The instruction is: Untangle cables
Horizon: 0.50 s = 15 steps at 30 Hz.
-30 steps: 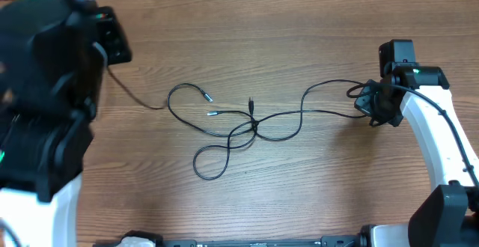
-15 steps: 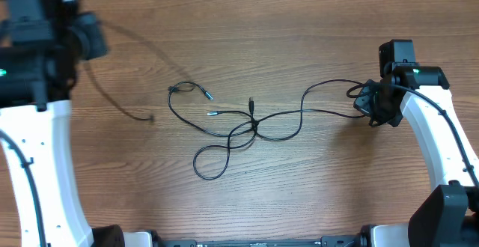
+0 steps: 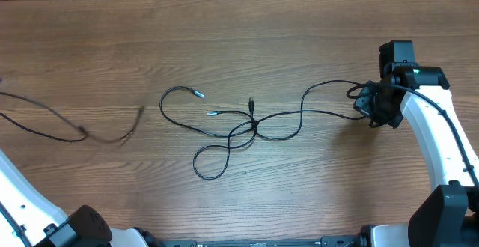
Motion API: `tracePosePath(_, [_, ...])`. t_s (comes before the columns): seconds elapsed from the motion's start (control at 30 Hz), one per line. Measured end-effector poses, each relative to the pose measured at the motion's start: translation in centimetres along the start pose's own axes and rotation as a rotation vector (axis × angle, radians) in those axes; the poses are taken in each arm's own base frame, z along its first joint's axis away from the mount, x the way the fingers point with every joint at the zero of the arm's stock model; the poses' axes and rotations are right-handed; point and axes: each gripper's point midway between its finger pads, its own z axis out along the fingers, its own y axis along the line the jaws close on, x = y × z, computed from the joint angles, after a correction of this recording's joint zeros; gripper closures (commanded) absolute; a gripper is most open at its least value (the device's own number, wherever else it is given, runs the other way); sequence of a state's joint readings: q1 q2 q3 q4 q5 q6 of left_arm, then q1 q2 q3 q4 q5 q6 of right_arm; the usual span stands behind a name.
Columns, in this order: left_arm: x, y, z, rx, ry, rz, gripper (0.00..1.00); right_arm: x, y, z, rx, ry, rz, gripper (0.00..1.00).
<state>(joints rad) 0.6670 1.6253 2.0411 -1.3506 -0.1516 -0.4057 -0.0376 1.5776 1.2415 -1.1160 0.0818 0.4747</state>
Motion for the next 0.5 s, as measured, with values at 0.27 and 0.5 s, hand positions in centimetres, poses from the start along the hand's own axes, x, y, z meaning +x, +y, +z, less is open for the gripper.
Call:
tracePosePath(0.27, [-1.5,-1.7,-0.1,0.070,-0.061,-0.026,0.96,0.1,-0.1,0.0,0.003,0.006,0.000,0.96])
tracePosePath(0.5, [-5.6,-3.5,-0.7,0.148,-0.221,-0.081,0.95,0.2,-0.1,0.0,0.004,0.008,0.000,0.96])
